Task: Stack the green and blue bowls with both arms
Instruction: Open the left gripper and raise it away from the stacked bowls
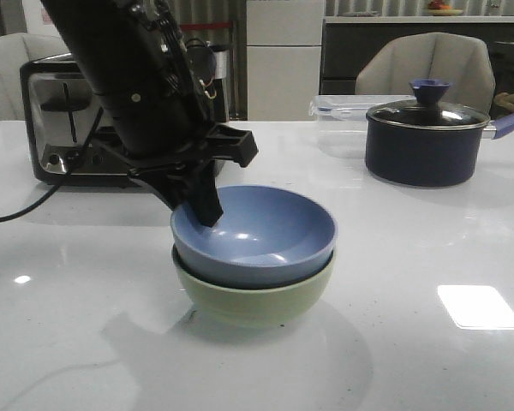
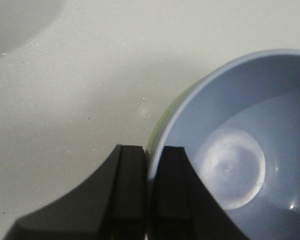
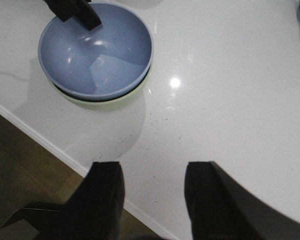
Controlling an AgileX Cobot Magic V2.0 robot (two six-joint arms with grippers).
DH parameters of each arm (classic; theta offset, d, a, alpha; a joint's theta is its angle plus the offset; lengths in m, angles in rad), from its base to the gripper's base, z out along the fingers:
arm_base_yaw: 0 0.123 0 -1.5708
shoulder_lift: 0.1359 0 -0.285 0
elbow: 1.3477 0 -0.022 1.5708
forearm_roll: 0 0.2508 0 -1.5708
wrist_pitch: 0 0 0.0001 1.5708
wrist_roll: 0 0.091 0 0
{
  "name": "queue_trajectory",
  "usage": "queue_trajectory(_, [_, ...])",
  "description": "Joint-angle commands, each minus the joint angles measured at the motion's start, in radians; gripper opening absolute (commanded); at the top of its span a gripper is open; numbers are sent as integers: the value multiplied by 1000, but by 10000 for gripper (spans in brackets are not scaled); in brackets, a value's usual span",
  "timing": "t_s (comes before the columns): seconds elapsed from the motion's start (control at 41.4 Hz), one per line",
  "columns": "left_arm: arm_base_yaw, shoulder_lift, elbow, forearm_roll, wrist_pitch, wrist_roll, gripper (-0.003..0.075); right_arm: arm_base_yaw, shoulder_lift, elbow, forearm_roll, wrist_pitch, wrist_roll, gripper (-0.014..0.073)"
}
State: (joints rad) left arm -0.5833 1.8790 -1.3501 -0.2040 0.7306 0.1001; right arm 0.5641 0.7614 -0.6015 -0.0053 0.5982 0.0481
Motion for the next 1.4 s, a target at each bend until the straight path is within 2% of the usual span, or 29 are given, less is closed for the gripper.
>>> queue_trajectory(0.0, [-7, -45, -34, -15, -38, 0, 120, 0, -6, -28, -14, -63, -5, 416])
queue_trajectory(0.217, [-7, -45, -34, -19, -24, 0, 344, 0, -6, -28, -14, -63, -5, 416])
queue_trajectory(0.29, [-7, -52, -35, -19, -22, 0, 372, 0, -6, -28, -14, -63, -5, 416])
queue_trajectory(0.483, [-7, -120, -40, 28, 3, 0, 371, 0, -6, -28, -14, -63, -5, 416])
queue_trajectory(0.773, [-7, -352, 14, 111, 38, 0, 371, 0, -6, -28, -14, -63, -5, 416])
queue_trajectory(1.062, [-7, -676, 229, 158, -36, 0, 371, 0, -6, -28, -14, -63, -5, 416])
queue_trajectory(1.376, [-7, -987, 482, 190, -53, 0, 371, 0, -6, -28, -14, -63, -5, 416])
